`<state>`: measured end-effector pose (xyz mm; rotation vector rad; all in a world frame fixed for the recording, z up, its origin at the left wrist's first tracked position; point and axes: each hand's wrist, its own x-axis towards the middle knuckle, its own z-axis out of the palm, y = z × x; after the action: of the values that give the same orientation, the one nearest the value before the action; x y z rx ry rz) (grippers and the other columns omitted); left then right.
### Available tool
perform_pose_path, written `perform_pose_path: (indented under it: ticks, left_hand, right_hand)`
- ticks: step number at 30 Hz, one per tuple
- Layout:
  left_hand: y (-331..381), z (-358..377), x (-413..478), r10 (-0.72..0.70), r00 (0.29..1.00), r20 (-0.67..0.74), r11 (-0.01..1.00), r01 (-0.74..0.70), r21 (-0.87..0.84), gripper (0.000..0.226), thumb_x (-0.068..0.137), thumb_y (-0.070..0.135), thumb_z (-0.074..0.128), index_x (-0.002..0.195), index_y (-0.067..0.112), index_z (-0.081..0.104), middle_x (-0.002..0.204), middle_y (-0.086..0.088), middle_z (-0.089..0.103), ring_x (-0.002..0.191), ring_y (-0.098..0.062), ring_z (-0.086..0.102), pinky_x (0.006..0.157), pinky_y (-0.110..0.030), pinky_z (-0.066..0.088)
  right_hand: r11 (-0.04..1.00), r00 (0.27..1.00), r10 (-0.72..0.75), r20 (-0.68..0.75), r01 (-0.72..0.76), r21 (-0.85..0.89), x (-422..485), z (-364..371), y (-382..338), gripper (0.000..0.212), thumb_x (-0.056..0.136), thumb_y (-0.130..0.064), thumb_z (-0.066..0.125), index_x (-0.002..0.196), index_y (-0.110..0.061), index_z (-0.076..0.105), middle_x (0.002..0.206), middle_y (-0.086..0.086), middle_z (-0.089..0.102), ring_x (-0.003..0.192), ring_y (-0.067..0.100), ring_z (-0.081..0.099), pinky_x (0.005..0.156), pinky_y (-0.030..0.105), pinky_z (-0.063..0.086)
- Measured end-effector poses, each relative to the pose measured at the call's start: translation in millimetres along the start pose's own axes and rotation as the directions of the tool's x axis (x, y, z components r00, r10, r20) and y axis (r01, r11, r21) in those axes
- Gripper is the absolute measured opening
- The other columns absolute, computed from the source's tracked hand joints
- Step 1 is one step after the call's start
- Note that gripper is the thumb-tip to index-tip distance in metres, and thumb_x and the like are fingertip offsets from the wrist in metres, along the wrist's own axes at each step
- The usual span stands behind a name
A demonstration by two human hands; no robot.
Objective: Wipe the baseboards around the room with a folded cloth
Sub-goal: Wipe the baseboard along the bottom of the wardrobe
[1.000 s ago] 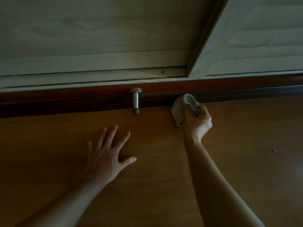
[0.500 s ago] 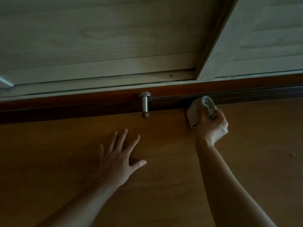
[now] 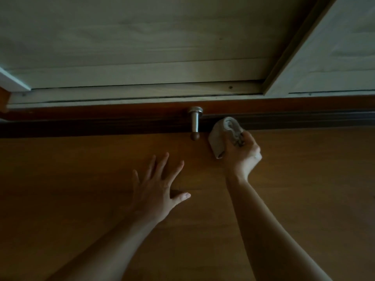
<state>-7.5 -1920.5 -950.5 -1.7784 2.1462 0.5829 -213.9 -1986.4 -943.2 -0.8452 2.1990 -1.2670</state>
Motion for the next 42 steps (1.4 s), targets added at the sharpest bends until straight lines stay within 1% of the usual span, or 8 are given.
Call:
perform_pose_path:
  ticks: [4,13,20,22,27,32,36,42]
  left_hand:
    - [2,-1,2,-0.002,1.000,-0.018,1.000,0.003,0.028,0.092,0.071,0.090,0.019,0.143,0.057,-0.028,0.159,0.008,-0.039,0.152,-0.024,-0.025,0.119,-0.066,0.007]
    - [-2,4,1,0.007,0.997,-0.073,0.999,-0.010,-0.037,0.096,0.066,0.092,0.014,0.152,0.057,-0.008,0.166,0.007,-0.022,0.155,-0.026,-0.010,0.117,-0.068,0.014]
    - [5,0,-1,0.017,0.995,-0.095,0.998,-0.012,0.054,0.085,0.080,0.081,0.033,0.156,0.041,0.031,0.164,-0.010,0.026,0.145,-0.038,0.036,0.105,-0.066,0.041]
    - [11,0,1,0.026,0.995,-0.099,0.998,-0.020,0.059,0.087,0.080,0.081,0.032,0.157,0.040,0.027,0.166,-0.008,0.021,0.147,-0.035,0.033,0.107,-0.065,0.039]
    - [25,0,6,0.053,0.996,-0.068,0.999,-0.052,0.012,0.090,0.077,0.084,0.025,0.158,0.045,0.015,0.169,-0.003,0.006,0.154,-0.033,0.015,0.111,-0.067,0.033]
    - [24,-1,1,0.053,0.998,-0.015,0.998,-0.052,0.016,0.093,0.068,0.086,0.009,0.152,0.052,-0.013,0.164,0.006,-0.026,0.153,-0.024,-0.017,0.122,-0.060,0.016]
    - [28,-6,0,0.038,0.999,0.023,0.998,-0.039,0.042,0.093,0.065,0.085,0.003,0.148,0.052,-0.022,0.161,0.006,-0.036,0.151,-0.024,-0.024,0.123,-0.059,0.012]
    - [28,-5,1,0.040,0.999,0.015,0.999,-0.040,0.008,0.093,0.066,0.086,0.007,0.150,0.052,-0.015,0.162,0.007,-0.032,0.150,-0.023,-0.023,0.122,-0.061,0.015]
  right_hand:
    - [0.998,1.000,0.021,-0.011,-0.020,0.059,-10,10,-5,0.034,0.084,-0.038,0.075,0.112,-0.017,0.071,0.104,-0.004,0.070,0.092,0.005,0.064,0.085,0.025,0.056]
    - [1.000,0.991,-0.022,0.135,0.021,0.008,-18,20,-12,0.029,0.085,-0.031,0.076,0.111,-0.020,0.071,0.100,-0.008,0.070,0.089,0.002,0.064,0.077,0.009,0.050]
    - [0.991,0.982,0.133,-0.132,-0.128,0.047,30,-32,6,0.036,0.083,-0.035,0.077,0.114,-0.018,0.071,0.107,-0.001,0.072,0.099,0.012,0.066,0.093,0.035,0.056]
    - [0.985,0.977,0.163,-0.138,-0.154,0.075,36,-39,9,0.034,0.084,-0.035,0.078,0.114,-0.020,0.071,0.108,-0.001,0.071,0.100,0.013,0.065,0.093,0.035,0.056]
    - [0.995,0.995,0.100,-0.002,-0.100,0.023,36,-38,7,0.035,0.085,-0.035,0.077,0.115,-0.017,0.071,0.103,-0.005,0.070,0.090,0.003,0.061,0.071,0.002,0.046]
    - [0.980,0.960,0.200,-0.195,-0.191,0.062,61,-64,16,0.037,0.085,-0.032,0.077,0.119,-0.020,0.070,0.111,-0.002,0.070,0.100,0.009,0.062,0.093,0.030,0.054]
    - [0.960,0.918,0.270,-0.292,-0.233,0.155,84,-84,18,0.034,0.084,-0.026,0.078,0.117,-0.019,0.072,0.107,-0.006,0.068,0.094,0.006,0.060,0.088,0.024,0.053]
    - [0.982,0.968,0.178,-0.179,-0.164,0.088,68,-68,21,0.039,0.082,-0.037,0.079,0.116,-0.020,0.072,0.106,-0.003,0.071,0.096,0.008,0.065,0.086,0.023,0.056]
